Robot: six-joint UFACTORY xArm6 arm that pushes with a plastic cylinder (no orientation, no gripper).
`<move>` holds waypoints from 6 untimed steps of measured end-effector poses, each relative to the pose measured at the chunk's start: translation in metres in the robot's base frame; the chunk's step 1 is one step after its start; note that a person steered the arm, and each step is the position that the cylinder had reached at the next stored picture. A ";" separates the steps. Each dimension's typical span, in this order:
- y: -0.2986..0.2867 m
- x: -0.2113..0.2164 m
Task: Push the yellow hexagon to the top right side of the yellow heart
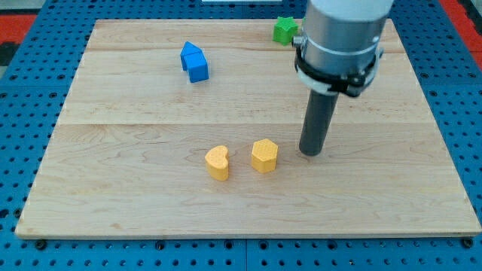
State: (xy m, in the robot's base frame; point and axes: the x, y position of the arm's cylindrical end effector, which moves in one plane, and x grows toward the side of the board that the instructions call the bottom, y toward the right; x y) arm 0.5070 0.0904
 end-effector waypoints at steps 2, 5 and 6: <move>-0.045 0.019; -0.041 -0.006; -0.067 -0.006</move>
